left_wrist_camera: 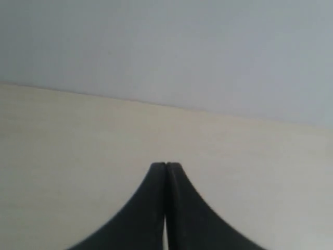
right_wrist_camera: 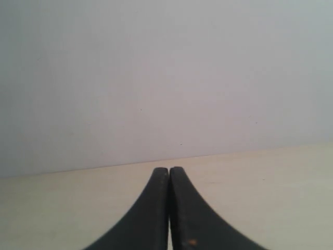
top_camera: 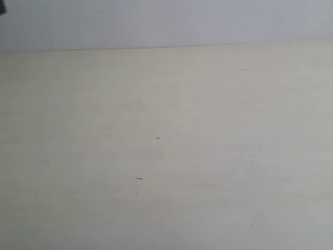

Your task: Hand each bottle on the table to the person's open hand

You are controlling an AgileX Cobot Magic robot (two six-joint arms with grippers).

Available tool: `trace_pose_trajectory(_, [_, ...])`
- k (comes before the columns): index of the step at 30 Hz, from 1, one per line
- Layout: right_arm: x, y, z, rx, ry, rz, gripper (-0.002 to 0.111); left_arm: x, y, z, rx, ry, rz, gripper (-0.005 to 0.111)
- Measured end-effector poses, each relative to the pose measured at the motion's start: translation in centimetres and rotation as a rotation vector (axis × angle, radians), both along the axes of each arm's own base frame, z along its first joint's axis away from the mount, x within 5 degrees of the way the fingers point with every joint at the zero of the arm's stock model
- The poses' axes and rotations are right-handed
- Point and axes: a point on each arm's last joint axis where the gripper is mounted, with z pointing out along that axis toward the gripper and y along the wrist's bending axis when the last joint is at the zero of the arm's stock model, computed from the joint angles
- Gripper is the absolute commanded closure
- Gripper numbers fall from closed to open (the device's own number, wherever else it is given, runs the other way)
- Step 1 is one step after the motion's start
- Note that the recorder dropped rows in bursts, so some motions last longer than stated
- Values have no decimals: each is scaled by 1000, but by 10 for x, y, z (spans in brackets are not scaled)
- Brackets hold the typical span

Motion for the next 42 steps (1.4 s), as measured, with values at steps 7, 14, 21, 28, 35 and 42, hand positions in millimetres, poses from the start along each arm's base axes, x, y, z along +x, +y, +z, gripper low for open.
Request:
trace_pose_trajectory(7, [0, 0, 0, 0, 0, 0, 108, -71, 54, 2, -98, -178, 137, 107])
trace_pose_trajectory(14, [0, 0, 0, 0, 0, 0, 108, -116, 75, -13, -136, -253, 177, 107])
trace_pose_trajectory(21, [0, 0, 0, 0, 0, 0, 108, -127, 91, -45, -10, -23, 312, 107])
trace_pose_trajectory(28, [0, 0, 0, 0, 0, 0, 108, -146, 94, -76, 150, -220, 283, 107])
trace_pose_trajectory(35, [0, 0, 0, 0, 0, 0, 108, -143, 80, -85, 246, -277, 172, 107])
trace_pose_trajectory(42, [0, 0, 0, 0, 0, 0, 108, -128, 76, -131, 255, -213, 140, 107])
